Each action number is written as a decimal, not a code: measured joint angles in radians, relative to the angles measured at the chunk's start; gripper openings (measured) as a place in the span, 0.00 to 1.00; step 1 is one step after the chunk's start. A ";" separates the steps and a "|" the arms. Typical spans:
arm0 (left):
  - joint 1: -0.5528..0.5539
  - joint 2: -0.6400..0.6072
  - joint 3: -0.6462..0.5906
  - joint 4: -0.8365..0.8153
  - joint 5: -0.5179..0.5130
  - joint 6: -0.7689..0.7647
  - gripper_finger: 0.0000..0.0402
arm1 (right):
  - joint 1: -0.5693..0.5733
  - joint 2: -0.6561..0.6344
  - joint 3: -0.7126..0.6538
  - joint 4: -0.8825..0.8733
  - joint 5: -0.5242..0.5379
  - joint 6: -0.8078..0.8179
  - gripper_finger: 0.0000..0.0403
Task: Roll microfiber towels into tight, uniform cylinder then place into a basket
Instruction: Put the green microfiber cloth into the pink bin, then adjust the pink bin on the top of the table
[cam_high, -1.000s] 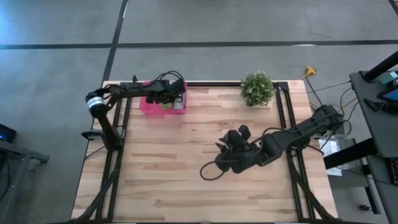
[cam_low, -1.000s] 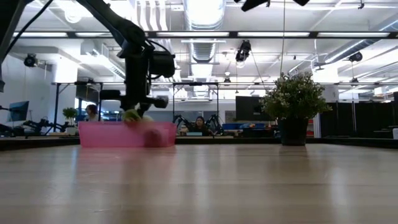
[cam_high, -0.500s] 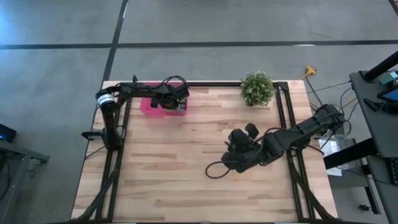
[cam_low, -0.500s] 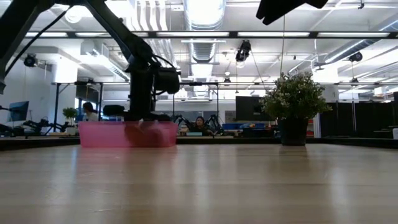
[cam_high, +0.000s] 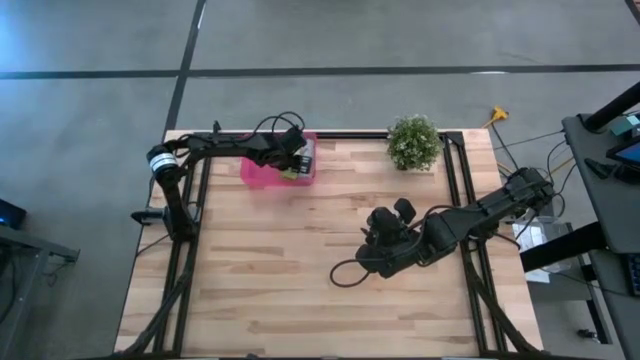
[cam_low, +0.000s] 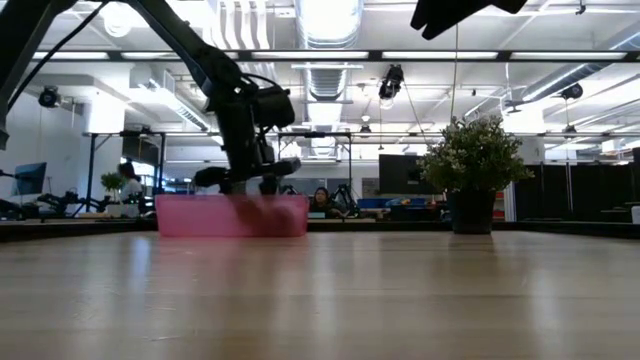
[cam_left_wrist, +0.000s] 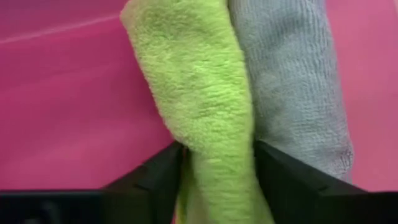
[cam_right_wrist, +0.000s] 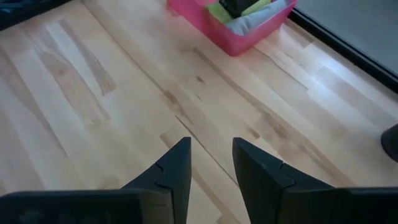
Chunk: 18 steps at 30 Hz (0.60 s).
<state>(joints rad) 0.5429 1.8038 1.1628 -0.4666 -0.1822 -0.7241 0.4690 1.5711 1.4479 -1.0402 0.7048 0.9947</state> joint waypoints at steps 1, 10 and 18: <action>-0.001 0.000 -0.002 -0.005 0.001 0.000 0.48 | 0.000 0.000 0.000 0.000 0.000 0.000 0.28; 0.000 -0.025 0.006 -0.058 0.020 0.038 0.76 | 0.002 0.000 0.000 0.002 0.002 0.015 0.28; 0.000 -0.215 0.014 -0.098 0.001 0.108 0.79 | -0.029 0.000 -0.007 -0.002 0.002 0.061 0.28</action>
<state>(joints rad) 0.5426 1.5891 1.1764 -0.5643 -0.1809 -0.6161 0.4405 1.5711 1.4410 -1.0419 0.7067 1.0553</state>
